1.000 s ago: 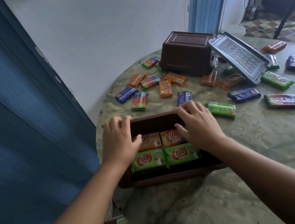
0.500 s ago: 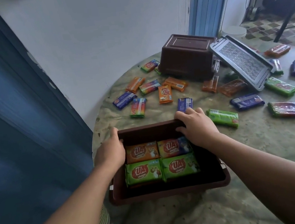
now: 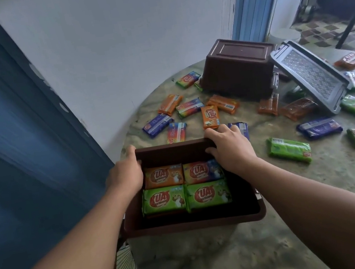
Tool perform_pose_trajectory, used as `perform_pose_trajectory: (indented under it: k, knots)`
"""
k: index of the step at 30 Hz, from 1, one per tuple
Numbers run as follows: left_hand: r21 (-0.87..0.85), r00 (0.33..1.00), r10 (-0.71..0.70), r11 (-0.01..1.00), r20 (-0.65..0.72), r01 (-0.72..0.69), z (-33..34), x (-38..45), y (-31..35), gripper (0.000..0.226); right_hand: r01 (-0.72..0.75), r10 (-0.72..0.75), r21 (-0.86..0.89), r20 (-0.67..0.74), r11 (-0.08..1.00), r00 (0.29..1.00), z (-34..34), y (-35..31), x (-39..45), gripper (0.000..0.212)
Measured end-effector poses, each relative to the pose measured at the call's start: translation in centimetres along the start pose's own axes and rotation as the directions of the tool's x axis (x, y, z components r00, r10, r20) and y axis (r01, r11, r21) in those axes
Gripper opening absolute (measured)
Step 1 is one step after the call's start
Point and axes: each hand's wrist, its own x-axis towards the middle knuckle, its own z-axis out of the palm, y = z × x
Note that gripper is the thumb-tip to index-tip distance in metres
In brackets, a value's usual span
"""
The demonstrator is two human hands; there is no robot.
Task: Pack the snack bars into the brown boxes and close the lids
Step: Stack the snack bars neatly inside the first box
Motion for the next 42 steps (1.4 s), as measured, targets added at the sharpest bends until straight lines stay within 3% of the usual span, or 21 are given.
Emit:
perform_pose_trajectory:
  k: [11, 26, 31, 36, 39, 42]
  knots:
    - [0.033, 0.994, 0.096, 0.995, -0.047, -0.094, -0.6, 3.8, -0.6, 0.013, -0.08, 0.078, -0.08, -0.033, 0.994, 0.996, 0.5, -1.8, 2.1, 0.035]
    - [0.032, 0.961, 0.231, 0.973, -0.155, -0.229, -0.5, 3.7, -0.8, 0.04, -0.093, 0.089, -0.132, -0.037, 0.987, 0.995, 0.7, -2.1, 1.6, 0.036]
    - [0.082, 0.953, 0.263, 0.964, -0.151, -0.253, -0.3, 4.3, -1.1, 0.038, -0.103, 0.101, -0.125, -0.022, 0.987, 0.995, 0.6, -2.3, 1.4, 0.038]
    - [-0.019, 0.958, 0.28, 0.959, -0.064, -0.282, 0.0, 5.0, -1.2, 0.038, -0.154, 0.154, -0.093, -0.004, 0.984, 0.988, 0.2, -2.8, 1.7, 0.046]
    - [0.019, 0.96, 0.275, 0.961, 0.048, -0.276, -0.7, 5.3, -1.0, 0.041, -0.206, 0.206, -0.048, -0.002, 0.977, 0.978, 0.3, -3.0, 1.8, 0.042]
    - [0.028, 0.92, 0.323, 0.941, 0.222, -0.337, -1.7, 6.4, -1.7, 0.043, -0.294, 0.294, -0.03, -0.006, 0.955, 0.956, 0.2, -3.6, 2.0, 0.045]
